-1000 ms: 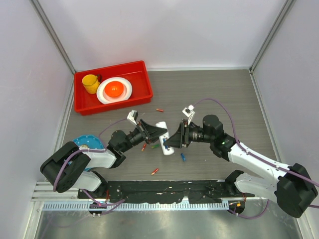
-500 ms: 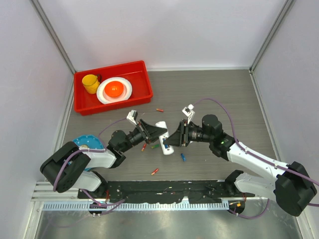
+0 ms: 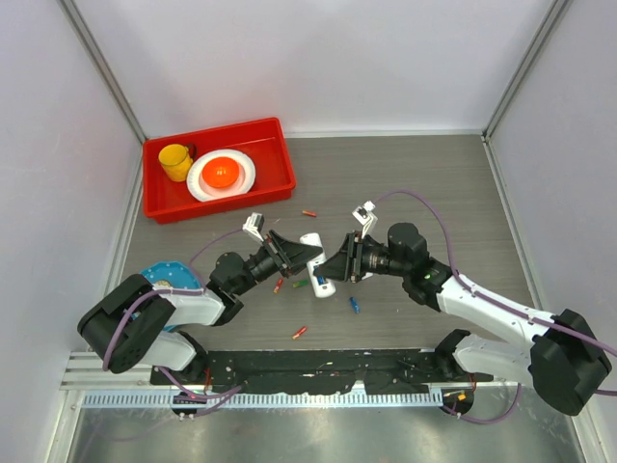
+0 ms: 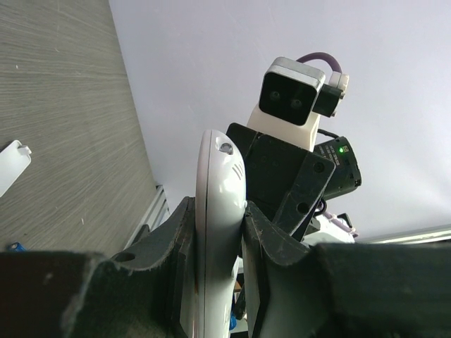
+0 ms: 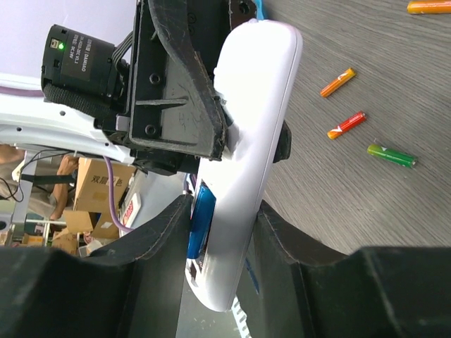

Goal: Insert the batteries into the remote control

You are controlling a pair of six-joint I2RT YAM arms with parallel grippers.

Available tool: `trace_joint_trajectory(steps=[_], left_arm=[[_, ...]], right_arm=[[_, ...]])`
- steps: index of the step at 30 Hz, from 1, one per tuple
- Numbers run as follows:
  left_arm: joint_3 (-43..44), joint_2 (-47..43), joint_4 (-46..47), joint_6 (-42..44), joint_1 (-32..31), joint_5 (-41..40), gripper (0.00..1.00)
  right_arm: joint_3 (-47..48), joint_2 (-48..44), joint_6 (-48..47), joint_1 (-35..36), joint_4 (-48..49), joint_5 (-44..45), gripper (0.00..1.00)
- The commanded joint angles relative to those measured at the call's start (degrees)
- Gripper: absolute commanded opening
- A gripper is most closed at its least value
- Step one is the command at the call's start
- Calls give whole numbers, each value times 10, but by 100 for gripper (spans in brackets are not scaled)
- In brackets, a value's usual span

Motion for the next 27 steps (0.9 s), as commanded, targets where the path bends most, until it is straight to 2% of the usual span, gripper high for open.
trace_joint_trajectory(steps=[1,14,17,18,21,27], left_arm=[[25,-9,168,-15,-22,22,0],[24,-6,167,-13,-29,13,0],[23,-8,167,-8,-30,11,0],[22,-8,167,-8,-29,10,0],[19,-6,167,-5,-29,7,0],[10,4,167,1,-28,-1,0]], right_arm=[[0,11,-4,8,25,64,44],[-2,25,2,16,29,92,34],[-1,23,1,16,31,85,42],[-1,20,0,16,30,84,48],[6,12,-9,16,14,78,60],[19,-9,-24,16,-11,48,72]])
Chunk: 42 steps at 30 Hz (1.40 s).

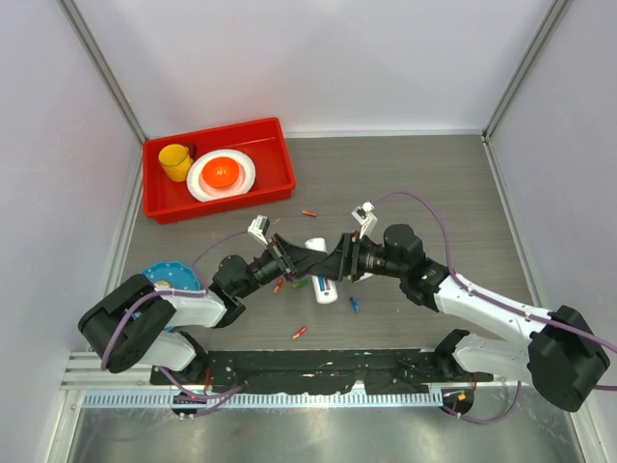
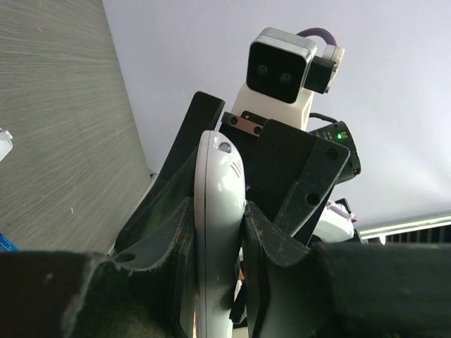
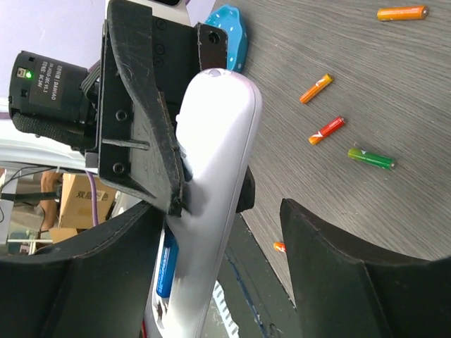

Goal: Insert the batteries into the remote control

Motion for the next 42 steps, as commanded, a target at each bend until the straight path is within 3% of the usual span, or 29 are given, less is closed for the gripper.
trace_joint_trajectory(steps=[1,10,21,31,36,42], left_arm=[[10,6,163,0,-1,6,0],[4,10,163,7,14,12,0],[9,4,163,6,14,18,0],[13,2,163,4,14,20,0],[6,8,163,14,18,20,0],[-10,8,163,11,82,44,0]], right_arm=[[22,-25,-28,2,-16,-6,73],[27,-102,-52,-12,-86,10,74],[3,-71,-55,-13,-80,2,65],[-4,-57,-54,-13,-78,8,63],[13,-84,-55,-16,-80,13,71],[88,-112,-127,-52,-203,39,76]])
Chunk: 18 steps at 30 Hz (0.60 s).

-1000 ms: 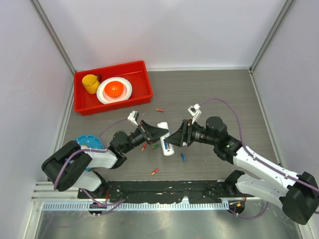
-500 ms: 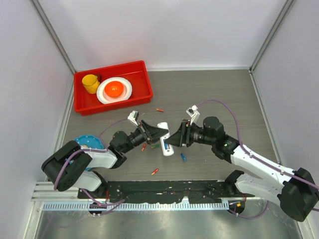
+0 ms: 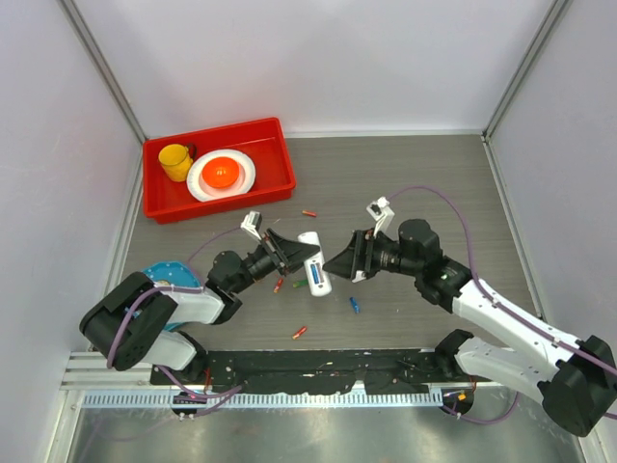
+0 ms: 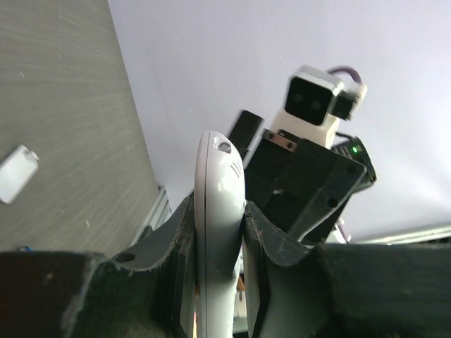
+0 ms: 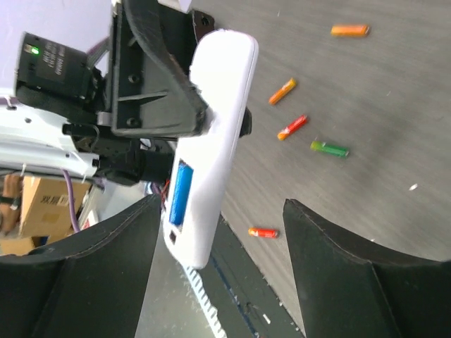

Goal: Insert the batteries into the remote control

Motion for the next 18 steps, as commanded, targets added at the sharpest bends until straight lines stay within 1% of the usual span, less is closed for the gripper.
trace_joint_trajectory(steps=[1,3,4,5,6,7,8,10,12,14,15,18], left_arm=[[-11,-6,151,3,59,27,0],[-19,-17,151,-1,84,39,0],[-21,-22,151,-3,89,45,0],[-23,-25,149,-8,94,53,0],[-26,-29,145,-10,98,59,0],[-27,-35,142,-11,101,62,0],[-30,-38,140,-12,101,68,0],[-35,-48,132,-14,101,74,0],[-44,-54,129,-14,101,76,0],[-50,-67,124,-12,105,76,0],[-52,-69,121,-12,108,79,0],[-53,-84,111,-19,121,89,0]], right_arm=[[69,-32,-66,-34,-85,35,76],[75,-38,-83,-52,-107,72,76],[76,-39,-90,-53,-134,94,75],[79,-39,-98,-53,-154,170,75],[82,-20,-115,-53,-176,204,74],[87,-9,-124,-53,-227,239,72],[99,11,-136,-53,-252,269,70],[107,55,-166,-42,-312,270,66],[100,63,-171,-15,-324,307,64],[98,65,-160,36,-324,341,64],[99,69,-154,47,-324,364,64],[103,91,-128,60,-298,376,64]])
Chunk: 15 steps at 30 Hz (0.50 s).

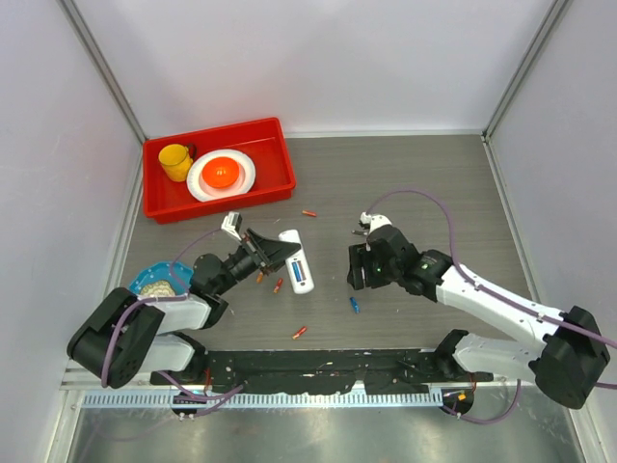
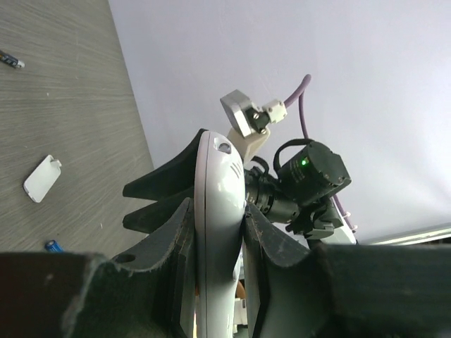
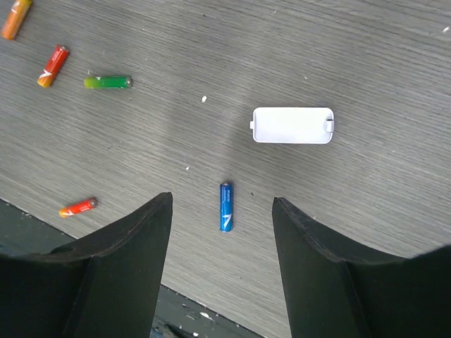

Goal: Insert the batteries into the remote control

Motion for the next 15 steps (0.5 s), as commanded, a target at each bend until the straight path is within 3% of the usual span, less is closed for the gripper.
trace_joint_trajectory(steps=[1,6,15], left_arm=[[-2,-28,106,-14,20,29,0],[-18,-80,75,-19,55,48,0],[-33,-226,-57,-3,91,66,0]], right_arm=[[19,22,14,25,18,80,64],[44,96,16,85,107,94,64],[111,256,-76,115,221,7,66]])
